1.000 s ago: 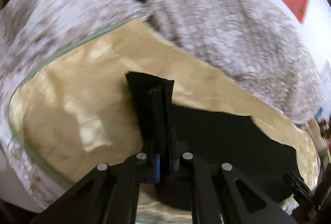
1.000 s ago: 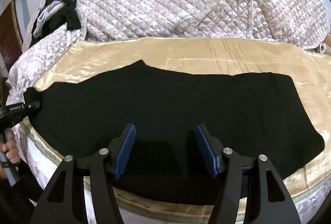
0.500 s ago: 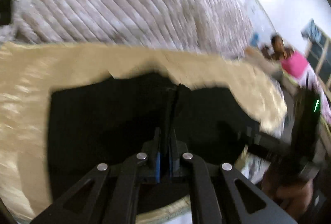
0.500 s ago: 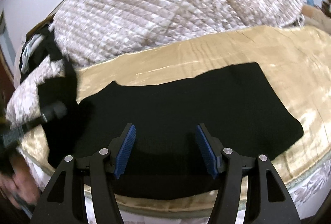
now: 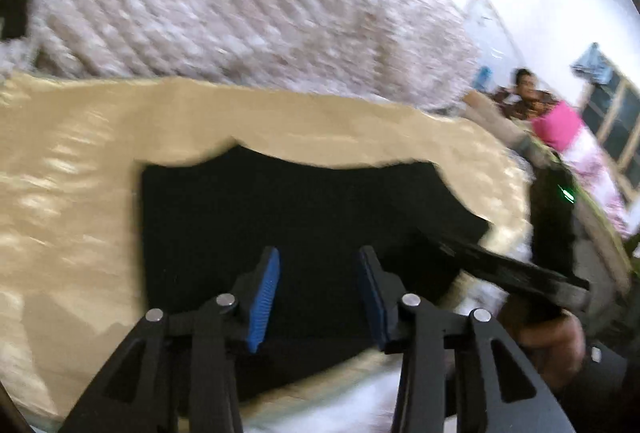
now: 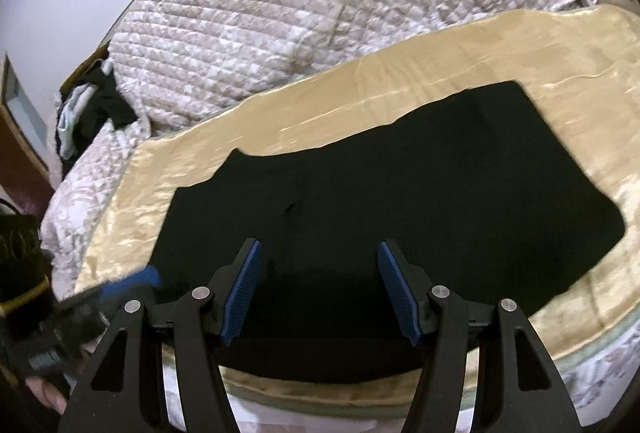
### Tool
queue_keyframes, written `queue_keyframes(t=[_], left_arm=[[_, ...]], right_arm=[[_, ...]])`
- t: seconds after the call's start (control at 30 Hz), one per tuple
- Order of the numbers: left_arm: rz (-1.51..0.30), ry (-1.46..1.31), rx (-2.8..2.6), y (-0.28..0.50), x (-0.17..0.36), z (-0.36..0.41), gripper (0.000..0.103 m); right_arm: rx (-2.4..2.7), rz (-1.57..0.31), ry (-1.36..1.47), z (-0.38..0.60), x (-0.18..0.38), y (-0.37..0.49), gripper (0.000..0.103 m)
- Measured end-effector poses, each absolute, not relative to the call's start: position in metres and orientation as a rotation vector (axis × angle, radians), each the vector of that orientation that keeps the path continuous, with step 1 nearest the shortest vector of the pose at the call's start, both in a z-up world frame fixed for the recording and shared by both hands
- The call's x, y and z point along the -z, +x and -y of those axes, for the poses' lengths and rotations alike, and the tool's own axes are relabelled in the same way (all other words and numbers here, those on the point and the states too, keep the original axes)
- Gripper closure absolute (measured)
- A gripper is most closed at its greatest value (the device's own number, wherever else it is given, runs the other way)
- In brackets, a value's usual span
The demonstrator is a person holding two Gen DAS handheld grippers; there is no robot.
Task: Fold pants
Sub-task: 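Fold the held edge over the pants with the left gripper while the right gripper pinches the pants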
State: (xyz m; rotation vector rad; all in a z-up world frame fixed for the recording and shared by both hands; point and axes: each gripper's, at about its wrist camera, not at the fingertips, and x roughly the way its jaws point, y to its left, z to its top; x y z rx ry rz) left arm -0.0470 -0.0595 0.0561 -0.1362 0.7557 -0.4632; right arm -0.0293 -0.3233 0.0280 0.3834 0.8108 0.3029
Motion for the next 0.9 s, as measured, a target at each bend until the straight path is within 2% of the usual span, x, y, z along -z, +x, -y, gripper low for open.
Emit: queue_keyframes(t=[0.23, 0.4, 0.5, 0.53, 0.57, 0.73, 0.87, 0.9], left_arm=[[-0.756, -0.185, 0.236, -0.010, -0.043, 0.009, 0.060], [-0.815, -0.213, 0.199, -0.001, -0.023, 0.001, 0.060], [-0.833, -0.214, 0.187, 0.002, -0.017, 0.001, 0.060], [-0.838, -0.215, 0.185, 0.002, -0.015, 0.001, 0.060], [-0.841, -0.213, 0.184, 0.003, -0.013, 0.001, 0.060], [-0.891, -0.221, 0.196, 0.007, -0.002, 0.003, 0.060], [-0.894, -0.242, 0.219, 0.005, -0.002, 0.004, 0.061], [-0.891, -0.239, 0.225, 0.005, -0.002, 0.005, 0.071]], right_arm=[[-0.418, -0.902, 0.349, 0.293, -0.018, -0.003, 0.042], [-0.450, -0.925, 0.334, 0.280, -0.015, 0.017, 0.043], [-0.449, -0.932, 0.347, 0.277, -0.013, 0.025, 0.049], [-0.453, -0.934, 0.355, 0.277, -0.013, 0.027, 0.055], [-0.459, -0.938, 0.366, 0.277, -0.012, 0.027, 0.065], [-0.500, -0.956, 0.432, 0.280, -0.008, 0.025, 0.087], [-0.490, -0.957, 0.458, 0.284, -0.005, 0.025, 0.089], [-0.489, -0.959, 0.464, 0.284, -0.005, 0.026, 0.089]])
